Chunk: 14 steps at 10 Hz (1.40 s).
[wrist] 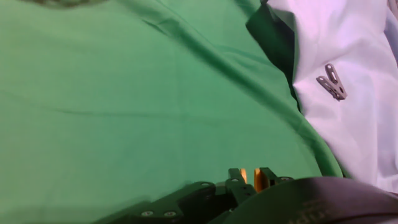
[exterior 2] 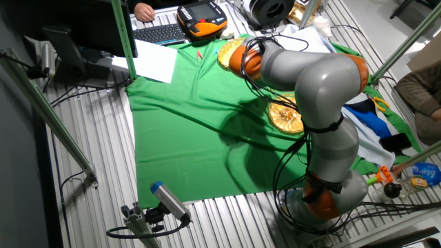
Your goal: Use a clamp
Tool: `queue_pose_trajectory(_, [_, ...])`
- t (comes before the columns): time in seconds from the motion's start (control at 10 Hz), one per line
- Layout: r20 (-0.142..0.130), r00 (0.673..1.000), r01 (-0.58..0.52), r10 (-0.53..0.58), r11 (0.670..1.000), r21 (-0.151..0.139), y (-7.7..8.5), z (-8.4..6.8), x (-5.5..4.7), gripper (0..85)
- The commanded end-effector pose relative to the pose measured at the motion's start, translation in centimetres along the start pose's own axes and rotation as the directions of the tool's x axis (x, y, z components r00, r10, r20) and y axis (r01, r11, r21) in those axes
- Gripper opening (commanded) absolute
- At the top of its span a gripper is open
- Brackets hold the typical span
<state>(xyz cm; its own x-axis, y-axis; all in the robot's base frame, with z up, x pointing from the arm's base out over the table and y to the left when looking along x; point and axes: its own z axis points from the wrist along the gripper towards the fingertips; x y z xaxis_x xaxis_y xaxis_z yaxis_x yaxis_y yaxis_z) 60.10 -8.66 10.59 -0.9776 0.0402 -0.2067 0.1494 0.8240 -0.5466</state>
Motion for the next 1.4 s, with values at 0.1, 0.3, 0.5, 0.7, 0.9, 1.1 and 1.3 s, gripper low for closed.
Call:
queue_pose_trajectory(0.1, [0.006,1.000,-0.004,0.004,1.000,-0.001,0.0,0.9,0.1,0.0])
queue_pose_trajectory(0.3, [0.011,1.000,-0.013,0.013,1.000,0.003,-0.1,1.7,0.2,0.0])
queue_pose_trajectory(0.5, [0.019,1.000,-0.020,0.020,1.000,0.012,-0.1,2.2,0.6,0.0])
queue_pose_trajectory(0.7, [0.042,0.998,-0.041,0.040,0.999,0.032,0.3,2.8,1.0,0.0])
queue_pose_trajectory(0.9, [0.050,0.998,-0.043,0.041,0.998,0.041,0.5,3.1,1.4,0.0])
queue_pose_trajectory(1.1, [0.050,0.998,-0.052,0.050,0.998,0.043,0.5,3.1,1.4,0.0])
queue_pose_trajectory(1.3, [0.054,0.996,-0.070,0.067,0.996,0.052,0.4,3.2,1.5,0.0])
